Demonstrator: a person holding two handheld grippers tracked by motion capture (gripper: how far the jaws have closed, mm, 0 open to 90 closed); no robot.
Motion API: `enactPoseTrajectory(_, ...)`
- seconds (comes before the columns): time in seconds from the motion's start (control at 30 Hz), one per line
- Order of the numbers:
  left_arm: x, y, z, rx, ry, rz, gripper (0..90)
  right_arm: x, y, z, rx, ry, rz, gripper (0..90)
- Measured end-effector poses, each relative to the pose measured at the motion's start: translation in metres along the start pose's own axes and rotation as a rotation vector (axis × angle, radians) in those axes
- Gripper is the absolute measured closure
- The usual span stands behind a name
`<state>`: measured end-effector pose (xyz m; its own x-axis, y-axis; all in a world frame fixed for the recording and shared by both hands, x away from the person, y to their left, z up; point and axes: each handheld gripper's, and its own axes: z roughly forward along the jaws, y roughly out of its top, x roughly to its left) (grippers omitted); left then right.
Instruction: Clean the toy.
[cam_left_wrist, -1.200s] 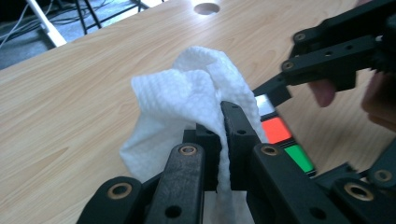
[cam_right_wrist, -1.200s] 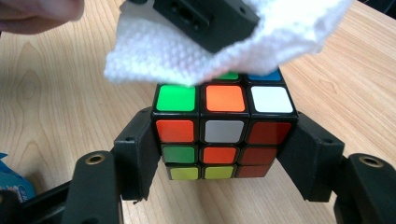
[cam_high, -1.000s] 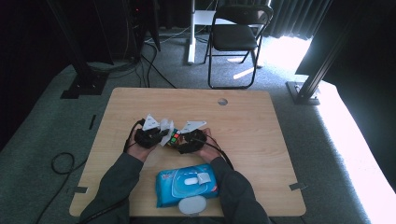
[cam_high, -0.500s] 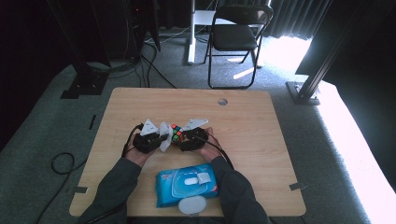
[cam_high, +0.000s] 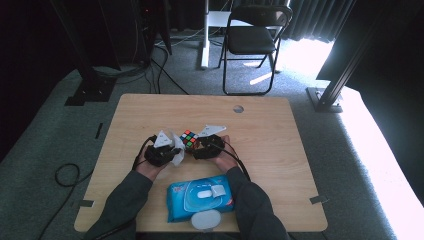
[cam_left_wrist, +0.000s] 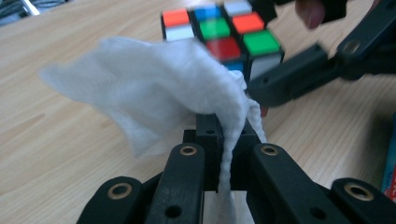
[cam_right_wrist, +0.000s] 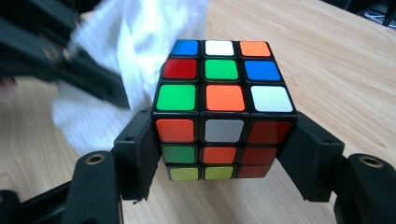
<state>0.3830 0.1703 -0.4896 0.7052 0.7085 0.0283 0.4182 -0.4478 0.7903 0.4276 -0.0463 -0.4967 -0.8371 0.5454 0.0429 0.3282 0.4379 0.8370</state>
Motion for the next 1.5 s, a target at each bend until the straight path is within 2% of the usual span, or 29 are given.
enactPoseTrajectory(0.4,-0.004,-0.006,0.012,0.047,-0.014,0.011,86.7,-0.003,0.003,-0.006,-0.039,0.008,0.019,34.5)
enactPoseTrajectory(0.6,-0.007,0.001,0.004,0.017,-0.008,0.021,86.7,-0.001,0.001,-0.003,-0.008,0.003,-0.007,34.5)
enactPoseTrajectory(0.87,-0.004,0.011,-0.009,-0.039,0.003,0.021,86.7,0.001,0.0,0.001,0.014,0.004,-0.014,34.4)
enactPoseTrajectory(1.1,-0.003,0.008,-0.008,-0.034,0.002,0.025,86.8,0.004,-0.001,0.005,0.027,0.003,-0.027,34.4)
enactPoseTrajectory(1.23,-0.004,0.007,-0.006,-0.031,0.001,0.021,86.8,0.003,-0.001,0.004,0.024,-0.001,-0.016,34.5)
enactPoseTrajectory(1.4,-0.005,0.003,0.001,-0.005,-0.001,0.024,86.8,0.001,0.001,0.001,-0.003,0.006,0.007,34.5)
enactPoseTrajectory(1.5,-0.006,0.002,0.004,0.002,-0.006,0.022,86.8,0.001,0.0,0.001,0.002,0.002,0.006,34.5)
